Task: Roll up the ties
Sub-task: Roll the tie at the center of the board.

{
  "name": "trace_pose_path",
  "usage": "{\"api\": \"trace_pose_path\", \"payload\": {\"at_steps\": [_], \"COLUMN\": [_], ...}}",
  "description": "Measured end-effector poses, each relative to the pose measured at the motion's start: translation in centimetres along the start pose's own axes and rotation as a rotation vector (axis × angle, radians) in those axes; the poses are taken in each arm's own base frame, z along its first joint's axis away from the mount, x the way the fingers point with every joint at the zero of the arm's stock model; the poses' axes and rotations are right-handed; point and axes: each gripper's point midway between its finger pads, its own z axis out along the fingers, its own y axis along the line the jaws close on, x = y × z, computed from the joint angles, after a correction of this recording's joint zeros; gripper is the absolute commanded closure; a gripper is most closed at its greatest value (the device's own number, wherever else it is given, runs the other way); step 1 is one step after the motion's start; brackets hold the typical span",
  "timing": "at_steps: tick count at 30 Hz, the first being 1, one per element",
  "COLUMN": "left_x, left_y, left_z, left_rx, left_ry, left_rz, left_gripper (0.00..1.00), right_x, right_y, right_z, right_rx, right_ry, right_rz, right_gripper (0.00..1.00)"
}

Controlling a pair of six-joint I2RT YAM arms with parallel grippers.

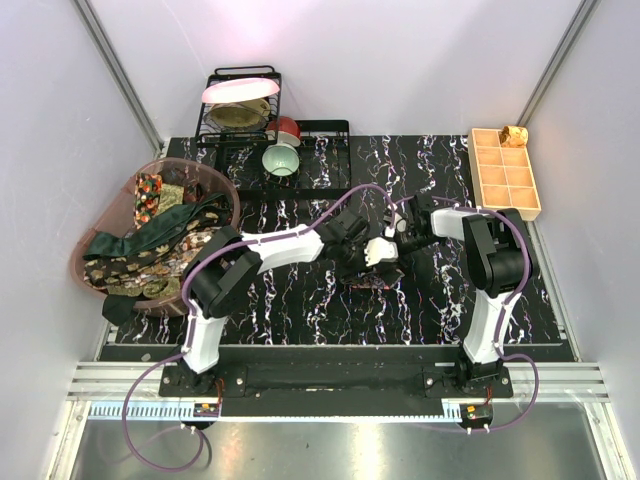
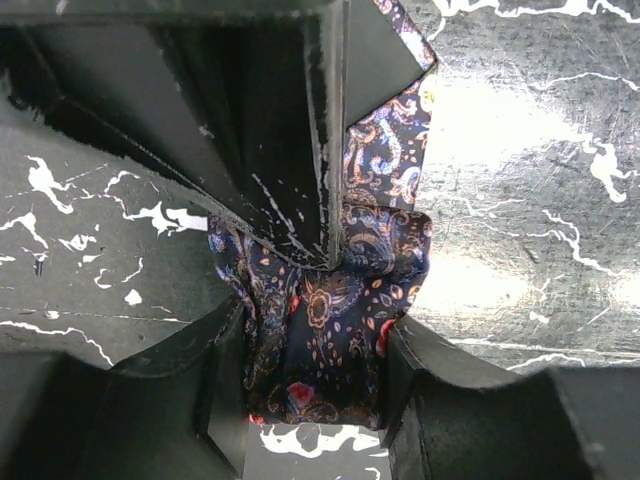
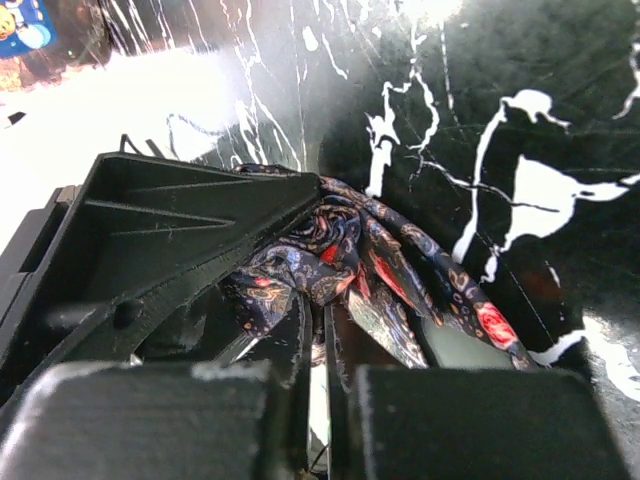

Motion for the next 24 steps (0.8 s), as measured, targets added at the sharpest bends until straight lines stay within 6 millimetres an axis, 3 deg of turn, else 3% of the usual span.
{"api": "trace_pose_path", "payload": {"at_steps": [8, 12, 17, 24], "left_x": [0.7, 1.5, 1.5, -1.0], "left_y": [0.8, 0.9, -0.1, -0.1], "left_z": [-0.5, -1.6, -2.1, -2.1], "left_rx": [0.032, 0.065, 0.108, 0.131], "left_ry": [-0.064, -0.141, -0.239, -0.341], "left_rz": [-0.089, -0.153, -0.157, -0.097], "left_gripper": [0.18, 0.07, 0.02, 0.04], "right_x": [0.0, 0.2, 0.2, 0.2], "right_y": [-0.5, -1.3, -1.6, -1.7], "right_z": [0.2, 0.4, 0.6, 0.6], "right_rx": [0.024, 0.053, 0.063, 0.074], "right_ry": [-0.001, 0.012, 0.032, 0.041], "right_rz": [0.011, 0.037, 0.065, 0.079], "right_gripper": [1.0, 1.0, 1.0, 1.0]}}
